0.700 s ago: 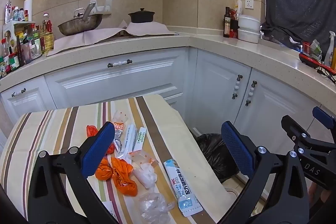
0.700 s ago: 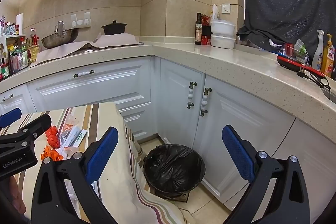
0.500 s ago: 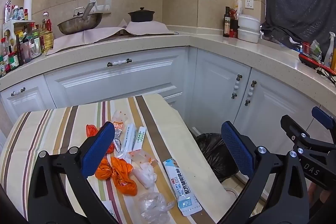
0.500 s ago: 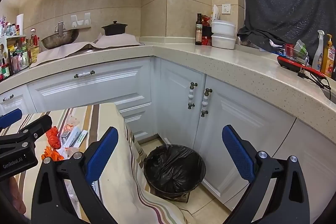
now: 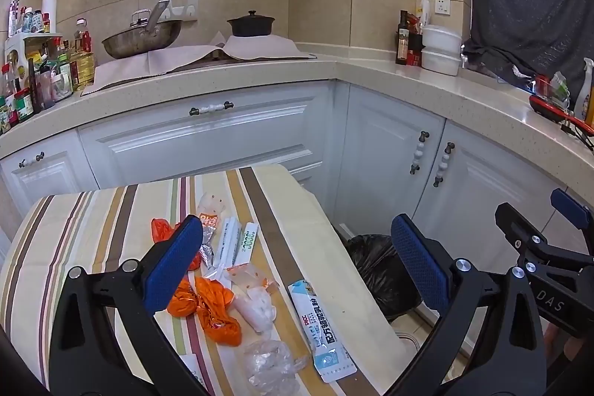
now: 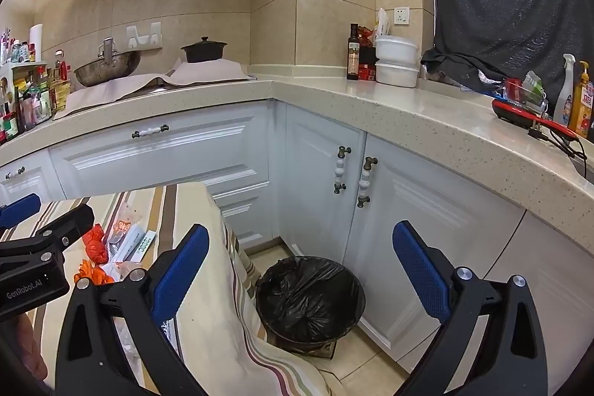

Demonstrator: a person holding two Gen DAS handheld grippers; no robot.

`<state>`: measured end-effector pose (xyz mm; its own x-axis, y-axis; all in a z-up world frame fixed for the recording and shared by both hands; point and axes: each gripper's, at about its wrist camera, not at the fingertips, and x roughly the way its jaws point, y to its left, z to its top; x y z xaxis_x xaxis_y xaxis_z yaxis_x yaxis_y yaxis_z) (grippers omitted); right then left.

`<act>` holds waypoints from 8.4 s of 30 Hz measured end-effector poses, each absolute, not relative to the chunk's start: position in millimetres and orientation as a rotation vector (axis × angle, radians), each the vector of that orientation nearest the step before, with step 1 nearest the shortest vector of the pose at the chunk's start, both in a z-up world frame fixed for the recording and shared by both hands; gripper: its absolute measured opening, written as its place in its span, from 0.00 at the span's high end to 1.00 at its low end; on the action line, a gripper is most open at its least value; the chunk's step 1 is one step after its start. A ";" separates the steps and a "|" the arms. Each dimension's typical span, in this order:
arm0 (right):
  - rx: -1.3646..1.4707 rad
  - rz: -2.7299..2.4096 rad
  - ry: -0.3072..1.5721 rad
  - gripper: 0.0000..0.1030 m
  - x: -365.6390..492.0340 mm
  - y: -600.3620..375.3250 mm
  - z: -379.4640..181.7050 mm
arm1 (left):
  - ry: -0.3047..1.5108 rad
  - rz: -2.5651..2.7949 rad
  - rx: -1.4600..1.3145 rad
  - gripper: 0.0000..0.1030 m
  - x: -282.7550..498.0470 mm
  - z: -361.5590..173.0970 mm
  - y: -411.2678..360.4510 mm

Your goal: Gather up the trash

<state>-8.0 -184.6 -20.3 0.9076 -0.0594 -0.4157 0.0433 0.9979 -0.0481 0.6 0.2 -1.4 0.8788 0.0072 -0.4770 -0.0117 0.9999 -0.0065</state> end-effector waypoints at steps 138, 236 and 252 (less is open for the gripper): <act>-0.080 0.332 0.699 0.37 -5.4 -80.2 -165.4 | 0.954 0.232 -0.180 0.78 -58.7 -162.2 112.9; 0.091 0.060 0.653 0.43 108.9 -236.4 -151.6 | 0.759 -0.055 0.019 0.40 129.5 -108.8 -87.0; -0.026 0.391 0.655 0.43 40.7 -86.7 -137.3 | 0.764 0.275 -0.049 0.39 5.0 -101.4 94.6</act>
